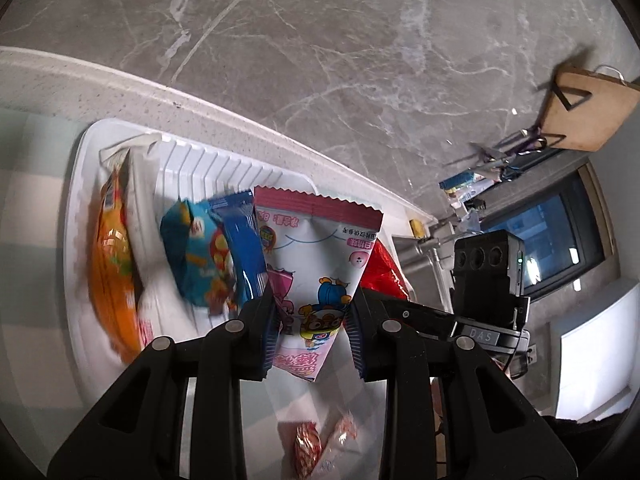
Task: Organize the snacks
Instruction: 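Carry the red bag and pink packet to the white tray and release them inside, then move both open tools back over the remaining snacks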
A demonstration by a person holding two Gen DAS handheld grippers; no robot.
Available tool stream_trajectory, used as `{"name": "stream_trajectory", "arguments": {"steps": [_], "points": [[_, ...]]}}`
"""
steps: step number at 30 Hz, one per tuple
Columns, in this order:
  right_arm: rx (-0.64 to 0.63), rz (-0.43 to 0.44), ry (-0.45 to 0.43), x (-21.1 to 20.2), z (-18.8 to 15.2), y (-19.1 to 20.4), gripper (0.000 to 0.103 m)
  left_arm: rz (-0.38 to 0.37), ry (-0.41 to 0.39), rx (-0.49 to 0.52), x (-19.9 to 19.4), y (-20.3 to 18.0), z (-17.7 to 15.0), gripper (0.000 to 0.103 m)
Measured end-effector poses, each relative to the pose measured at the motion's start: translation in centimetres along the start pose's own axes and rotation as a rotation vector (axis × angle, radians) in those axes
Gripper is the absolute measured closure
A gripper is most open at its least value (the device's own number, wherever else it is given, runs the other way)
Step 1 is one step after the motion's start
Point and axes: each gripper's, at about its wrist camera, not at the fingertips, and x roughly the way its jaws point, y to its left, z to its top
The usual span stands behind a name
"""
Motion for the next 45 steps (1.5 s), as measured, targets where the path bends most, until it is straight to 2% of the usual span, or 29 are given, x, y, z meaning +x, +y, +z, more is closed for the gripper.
{"name": "stream_trajectory", "arguments": {"steps": [6, 11, 13, 14, 16, 22, 25, 34, 40, 45], "points": [[-0.032, -0.038, -0.003, 2.0, 2.7, -0.2, 0.069, 0.019, 0.01, -0.008, 2.5, 0.4, 2.2, 0.076], [-0.059, -0.093, 0.0, 3.5, 3.9, -0.7, 0.068, 0.068, 0.013, -0.024, 4.5, 1.4, 3.3, 0.076], [-0.07, -0.114, -0.001, 3.9, 4.0, -0.8, 0.062, 0.098, 0.011, -0.032, 5.3, 1.8, 3.8, 0.074], [-0.072, -0.116, -0.005, 3.9, 4.1, -0.9, 0.06, 0.11, 0.01, -0.03, 5.6, 2.0, 3.8, 0.073], [-0.077, -0.124, -0.02, 3.8, 4.2, -1.1, 0.054, 0.135, 0.002, -0.024, 6.0, 2.0, 4.0, 0.058], [-0.087, -0.122, -0.058, 2.7, 3.8, -1.1, 0.05, 0.193, -0.006, 0.044, 6.6, 0.9, 3.7, 0.052], [-0.101, -0.127, -0.078, 1.3, 3.1, -1.0, 0.049, 0.219, -0.019, 0.071, 6.1, 0.5, 3.5, 0.047], [-0.13, -0.127, -0.139, -1.9, 0.0, 0.4, 0.046, 0.28, -0.087, 0.145, 3.6, -2.0, 2.3, 0.046], [-0.133, -0.123, -0.152, -4.4, -3.2, 0.9, 0.045, 0.302, -0.106, 0.202, 0.8, -4.1, -0.9, 0.045], [-0.15, -0.137, -0.146, -6.1, -6.4, 1.4, 0.043, 0.305, -0.088, 0.237, -0.9, -5.6, -4.6, 0.045]]}}
